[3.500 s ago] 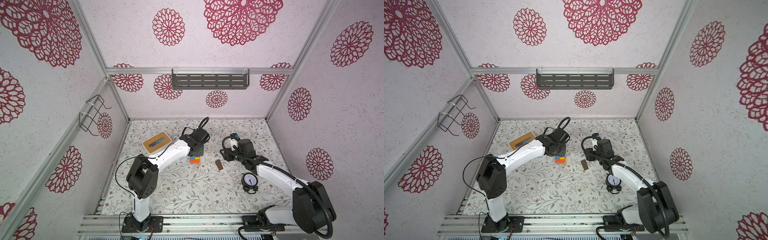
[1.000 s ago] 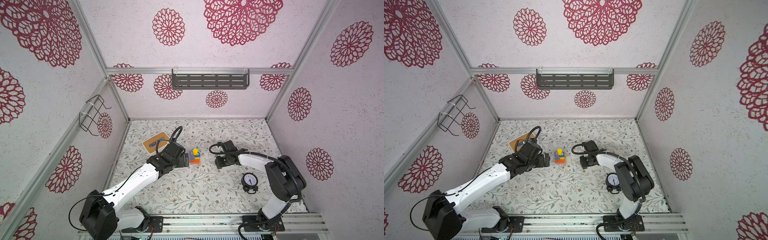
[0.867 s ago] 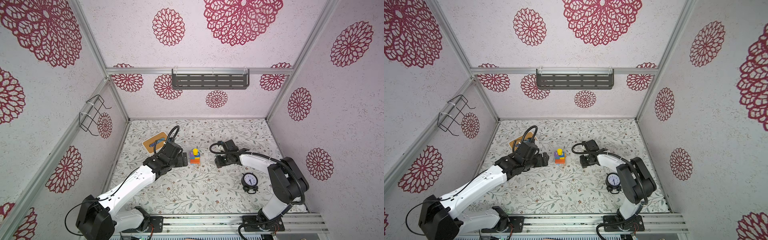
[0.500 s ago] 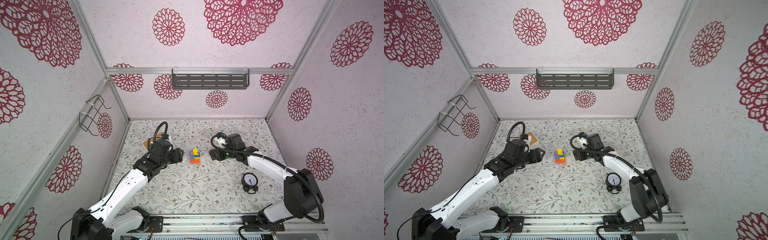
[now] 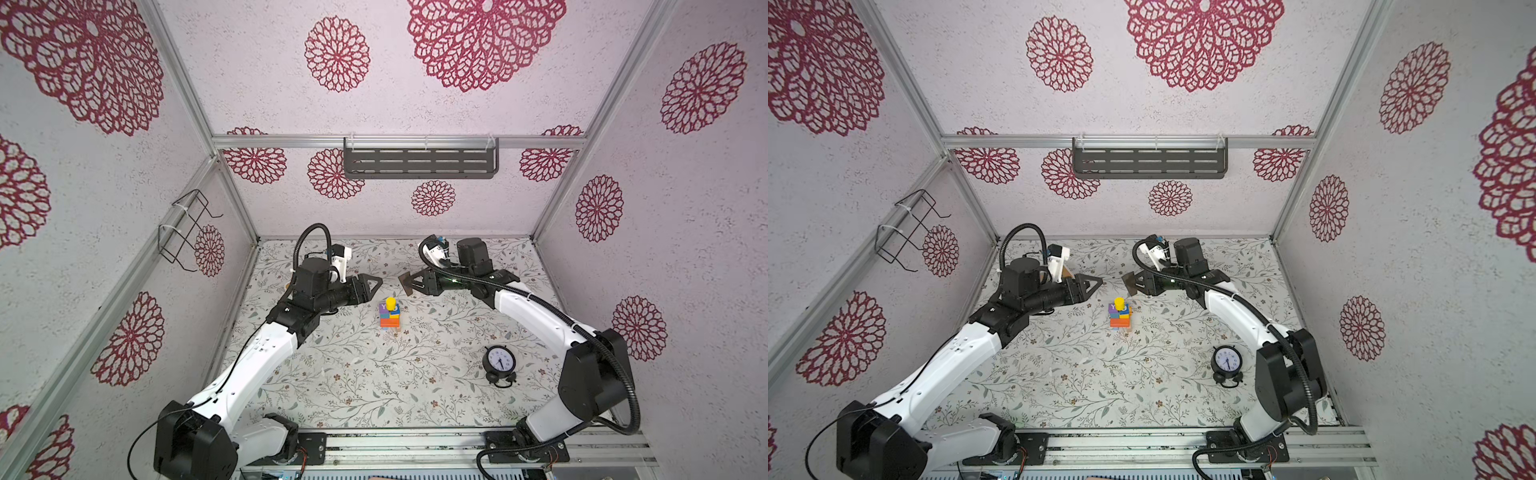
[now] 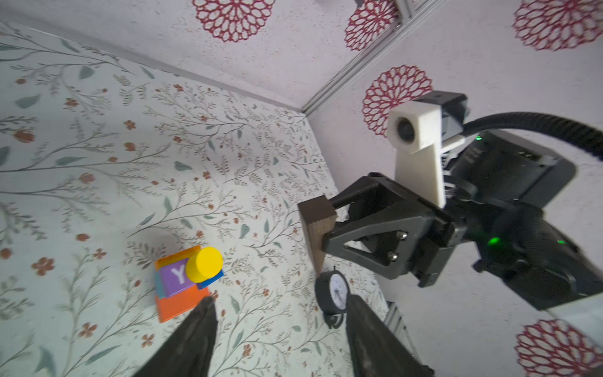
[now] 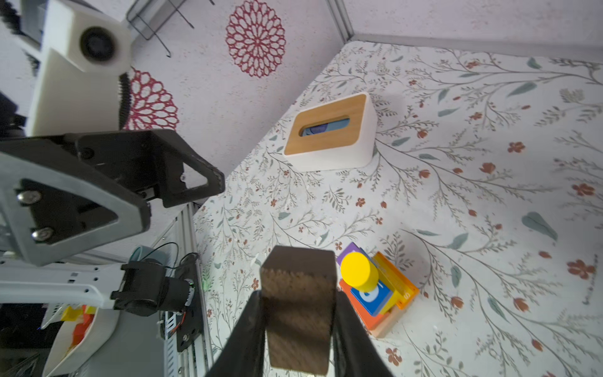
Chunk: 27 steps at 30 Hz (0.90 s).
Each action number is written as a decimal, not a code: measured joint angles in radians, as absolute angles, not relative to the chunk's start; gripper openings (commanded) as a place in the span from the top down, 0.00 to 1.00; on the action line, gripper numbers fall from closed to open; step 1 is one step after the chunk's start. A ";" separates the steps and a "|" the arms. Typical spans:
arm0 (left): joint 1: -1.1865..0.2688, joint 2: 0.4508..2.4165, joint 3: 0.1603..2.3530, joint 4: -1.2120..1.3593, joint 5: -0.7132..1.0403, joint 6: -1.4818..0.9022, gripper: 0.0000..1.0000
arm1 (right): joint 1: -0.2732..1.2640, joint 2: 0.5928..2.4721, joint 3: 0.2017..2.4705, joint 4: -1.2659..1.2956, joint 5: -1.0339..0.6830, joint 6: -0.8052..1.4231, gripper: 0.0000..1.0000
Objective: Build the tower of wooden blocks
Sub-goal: 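Lift the brown block high with the right gripper while the left gripper rises toward it, then close the left gripper on the brown block held by the right gripper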
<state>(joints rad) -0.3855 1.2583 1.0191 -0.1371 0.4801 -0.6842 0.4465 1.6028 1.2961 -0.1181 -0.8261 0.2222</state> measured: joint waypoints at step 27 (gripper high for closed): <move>-0.237 1.702 1.468 0.071 0.966 -0.760 0.42 | 0.323 1.967 1.481 0.936 -1.289 1.124 0.80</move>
<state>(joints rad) -0.2367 1.7016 1.4677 0.0711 0.9661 -0.7597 0.3233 1.9671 1.4815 0.9356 -1.2888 1.1244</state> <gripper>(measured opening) 0.606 0.316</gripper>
